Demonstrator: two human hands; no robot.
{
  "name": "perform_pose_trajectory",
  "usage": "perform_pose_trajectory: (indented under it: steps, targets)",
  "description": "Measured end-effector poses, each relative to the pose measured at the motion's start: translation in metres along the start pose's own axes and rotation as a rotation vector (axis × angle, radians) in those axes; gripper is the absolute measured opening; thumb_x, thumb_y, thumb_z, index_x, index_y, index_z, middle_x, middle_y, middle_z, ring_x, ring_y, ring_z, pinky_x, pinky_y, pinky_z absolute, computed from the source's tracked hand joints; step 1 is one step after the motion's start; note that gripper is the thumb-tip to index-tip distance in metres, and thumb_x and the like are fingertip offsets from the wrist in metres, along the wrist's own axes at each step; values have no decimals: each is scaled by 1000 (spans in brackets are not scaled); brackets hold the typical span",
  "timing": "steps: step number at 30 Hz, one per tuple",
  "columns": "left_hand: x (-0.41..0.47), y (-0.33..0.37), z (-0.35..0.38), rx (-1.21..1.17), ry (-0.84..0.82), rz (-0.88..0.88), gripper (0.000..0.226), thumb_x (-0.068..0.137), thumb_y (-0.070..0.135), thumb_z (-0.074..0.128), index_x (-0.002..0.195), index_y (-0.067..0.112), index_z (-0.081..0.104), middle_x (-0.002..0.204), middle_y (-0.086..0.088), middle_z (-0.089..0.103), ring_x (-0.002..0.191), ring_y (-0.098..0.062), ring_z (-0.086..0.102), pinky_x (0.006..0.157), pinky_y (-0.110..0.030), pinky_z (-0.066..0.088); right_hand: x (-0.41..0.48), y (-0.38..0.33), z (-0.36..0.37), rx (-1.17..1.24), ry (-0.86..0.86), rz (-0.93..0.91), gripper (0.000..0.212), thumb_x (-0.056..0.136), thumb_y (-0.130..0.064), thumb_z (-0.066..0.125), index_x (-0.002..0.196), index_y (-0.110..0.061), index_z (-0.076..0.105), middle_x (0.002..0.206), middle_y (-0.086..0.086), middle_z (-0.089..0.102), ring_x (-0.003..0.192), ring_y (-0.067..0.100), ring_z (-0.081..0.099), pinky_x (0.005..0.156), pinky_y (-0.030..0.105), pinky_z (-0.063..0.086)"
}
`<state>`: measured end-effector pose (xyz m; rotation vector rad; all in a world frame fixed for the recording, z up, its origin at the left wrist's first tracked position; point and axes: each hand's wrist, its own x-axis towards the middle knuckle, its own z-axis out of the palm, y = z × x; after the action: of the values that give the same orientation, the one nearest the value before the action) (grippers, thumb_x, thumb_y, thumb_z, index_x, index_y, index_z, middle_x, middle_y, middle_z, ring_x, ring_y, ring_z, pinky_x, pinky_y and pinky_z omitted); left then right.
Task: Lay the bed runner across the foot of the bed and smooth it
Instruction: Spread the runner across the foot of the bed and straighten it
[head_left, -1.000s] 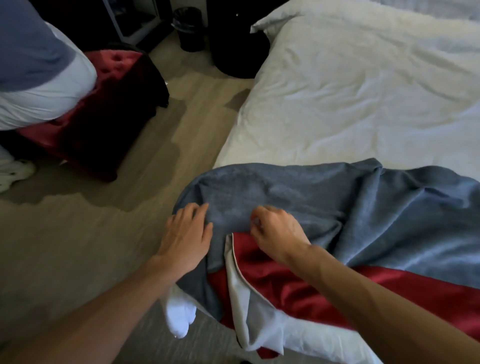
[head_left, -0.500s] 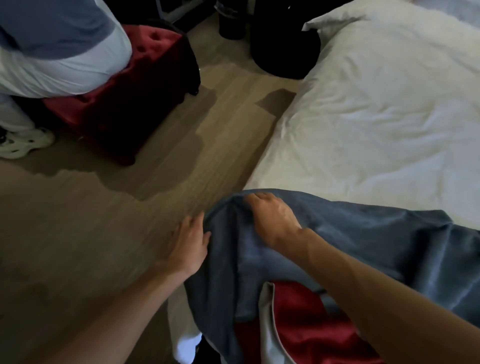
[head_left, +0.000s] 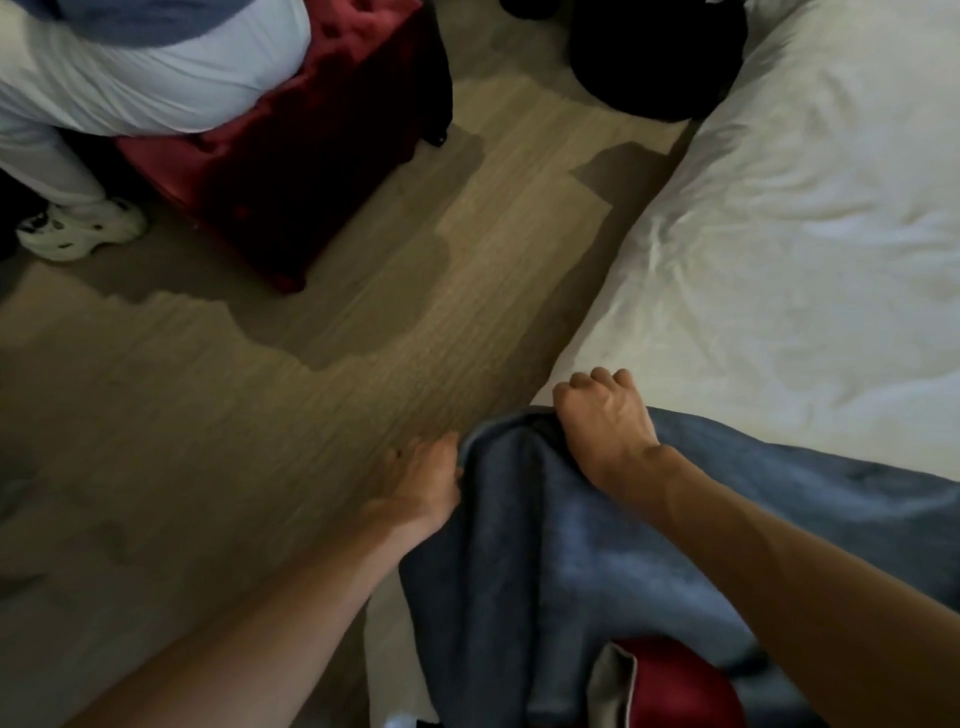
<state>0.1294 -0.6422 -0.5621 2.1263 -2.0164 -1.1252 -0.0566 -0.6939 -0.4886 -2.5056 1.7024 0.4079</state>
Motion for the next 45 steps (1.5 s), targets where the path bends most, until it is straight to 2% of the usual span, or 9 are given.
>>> perform_pose_trajectory:
  steps: [4,10,17,23,29,37,39,42,45]
  targets:
    - [-1,7,3,30,-2,-52,14,84,12,45,81,23,53,95,-7,65,101,-27,57,93,-46,39,6,8,4,44,29,-15,11,90,-17,51,97,-17,59,98,4,62,93,23,53,85,33,35]
    - [18,21,-21,323,207,-52,10,82,16,51,80,22,58,90,-2,67,94,-26,59,81,-38,29,26,27,-5,111,119,-1,11,90,-16,51,94,-16,61,95,3,64,93,23,54,80,31,33]
    - [73,53,-86,425,406,-33,14,81,7,53,88,15,63,97,-7,63,96,-29,57,74,-37,37,54,60,-31,169,181,7,12,89,-13,48,90,-14,59,95,4,63,93,25,55,82,33,34]
    - [135,97,-124,408,512,16,19,90,9,44,93,14,62,101,-10,59,93,-32,59,62,-33,33,83,100,-46,223,250,41,2,87,-15,53,88,-15,54,95,6,64,92,28,56,80,36,34]
    - [184,130,-121,357,583,34,24,92,7,40,93,14,63,101,-9,60,89,-31,60,62,-33,33,113,138,-47,206,268,113,6,86,-14,55,92,-14,52,99,9,65,94,31,58,79,37,35]
    - [188,123,-76,138,480,13,18,93,23,48,100,21,64,103,-6,66,95,-30,61,71,-35,44,123,141,-21,296,187,176,12,90,-7,47,102,-10,48,105,14,61,94,35,60,76,39,43]
    - [177,125,-61,43,371,3,24,95,25,47,111,16,62,108,-11,66,100,-31,60,75,-36,44,125,141,-16,319,153,234,12,92,-7,41,104,-8,45,103,17,62,94,38,61,70,38,41]
    - [155,133,-44,-183,71,-45,44,98,31,41,135,8,44,131,-18,53,118,-34,51,98,-39,42,129,143,-13,315,96,279,15,91,-6,39,106,-7,42,103,21,62,94,39,61,68,38,36]
    - [140,141,-32,-241,42,-19,47,97,40,40,135,13,44,139,-13,46,127,-28,42,103,-31,31,138,148,-19,285,95,301,21,89,-6,42,110,-4,41,109,22,60,98,41,59,75,43,43]
